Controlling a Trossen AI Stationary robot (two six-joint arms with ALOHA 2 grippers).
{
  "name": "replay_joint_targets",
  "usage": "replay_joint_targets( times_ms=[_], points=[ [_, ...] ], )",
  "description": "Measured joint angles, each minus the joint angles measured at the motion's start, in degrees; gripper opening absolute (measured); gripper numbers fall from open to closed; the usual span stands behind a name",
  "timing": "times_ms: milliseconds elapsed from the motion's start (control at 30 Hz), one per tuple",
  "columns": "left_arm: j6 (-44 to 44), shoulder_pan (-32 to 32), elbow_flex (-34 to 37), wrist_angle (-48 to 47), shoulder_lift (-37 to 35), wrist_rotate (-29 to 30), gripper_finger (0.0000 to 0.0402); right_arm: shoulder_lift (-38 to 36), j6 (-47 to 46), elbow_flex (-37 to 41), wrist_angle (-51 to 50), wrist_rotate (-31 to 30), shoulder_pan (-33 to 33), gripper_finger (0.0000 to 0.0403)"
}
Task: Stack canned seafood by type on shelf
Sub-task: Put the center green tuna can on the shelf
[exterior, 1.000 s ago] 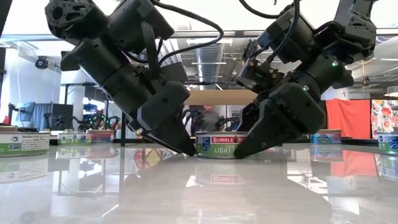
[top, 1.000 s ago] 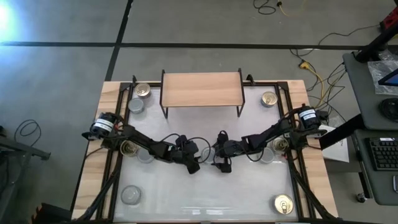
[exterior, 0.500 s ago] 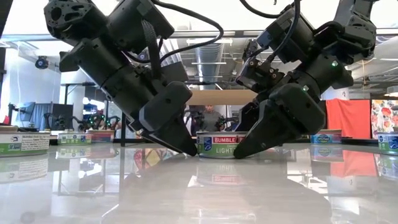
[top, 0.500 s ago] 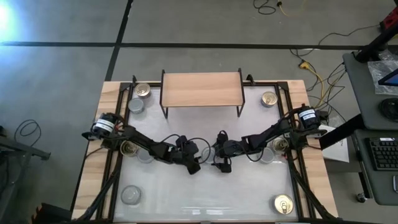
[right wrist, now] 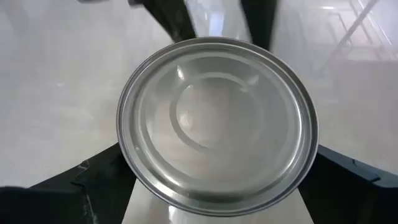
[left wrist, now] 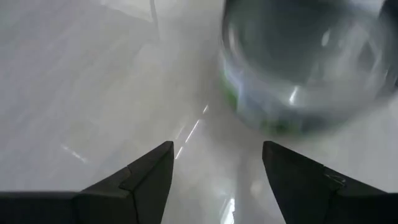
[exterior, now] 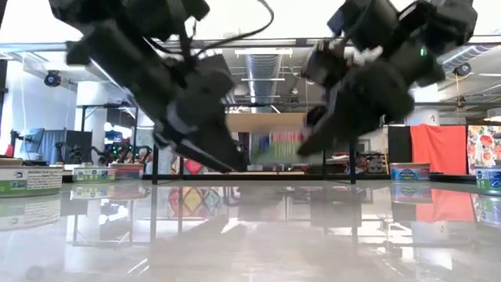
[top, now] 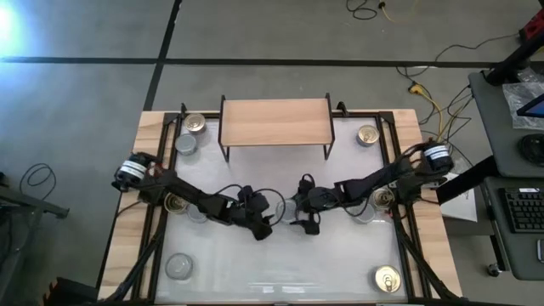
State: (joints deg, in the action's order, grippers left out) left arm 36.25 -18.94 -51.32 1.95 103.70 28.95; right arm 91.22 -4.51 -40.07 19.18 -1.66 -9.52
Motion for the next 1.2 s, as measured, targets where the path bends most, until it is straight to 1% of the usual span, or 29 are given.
replay_joint_targets(
  times_ms=[67,100,200,300,367,433,500,567,667,767,833,1000,1133,1200],
  points=[
    [1.0,-1.6,0.1,-3.5,-2.0,0.7,0.0231,-4.8,0.9,-0.2,-4.9,0.1,0.2,0.0359],
    [1.6,-2.5,0.1,-4.8,-3.0,2.2,0.0231,-7.2,1.5,-0.6,-7.9,-0.1,0.5,0.0359],
    [2.4,-5.8,0.3,-4.1,-5.0,11.4,0.0231,-14.4,3.7,-2.7,-17.9,-3.1,2.7,0.0359],
    [1.8,-8.8,1.5,1.9,-4.8,21.6,0.0231,-19.9,5.8,-6.4,-25.3,-7.8,6.4,0.0359],
    [-0.1,-10.0,2.2,7.4,-4.1,25.6,0.0231,-21.8,6.8,-9.2,-29.7,-8.9,9.8,0.0359],
    [-2.9,-10.2,2.4,12.4,-2.7,27.7,0.0231,-22.2,8.0,-12.5,-33.3,-8.9,13.9,0.0359],
    [-6.9,-10.0,2.5,15.9,-1.6,28.3,0.0231,-21.3,10.2,-16.2,-36.6,-8.9,18.4,0.0359],
    [-9.9,-9.6,2.5,17.6,-1.5,27.6,0.0231,-19.4,12.7,-20.4,-39.2,-8.4,22.7,0.0359],
    [-11.5,-9.5,2.5,17.3,-2.2,27.8,0.0231,-15.4,15.5,-26.2,-43.1,-4.3,28.8,0.0359],
    [-13.1,-9.5,2.5,17.6,-3.5,27.8,0.0231,-11.0,18.1,-31.3,-44.5,0.9,33.9,0.0359],
    [-13.3,-9.9,2.5,17.1,-3.8,27.8,0.0231,-8.1,20.6,-34.3,-46.7,2.2,36.7,0.0359],
    [-12.7,-11.6,2.6,16.0,-3.9,27.5,0.0231,-0.8,24.6,-41.7,-57.5,3.3,42.0,0.0363],
    [-11.5,-12.0,2.6,15.8,-3.9,27.5,0.0231,2.5,25.9,-46.2,-63.8,4.8,43.7,0.0365],
    [-10.8,-12.0,2.6,15.5,-3.9,27.5,0.0231,3.6,26.5,-47.6,-65.5,5.1,44.0,0.0366]
  ],
)
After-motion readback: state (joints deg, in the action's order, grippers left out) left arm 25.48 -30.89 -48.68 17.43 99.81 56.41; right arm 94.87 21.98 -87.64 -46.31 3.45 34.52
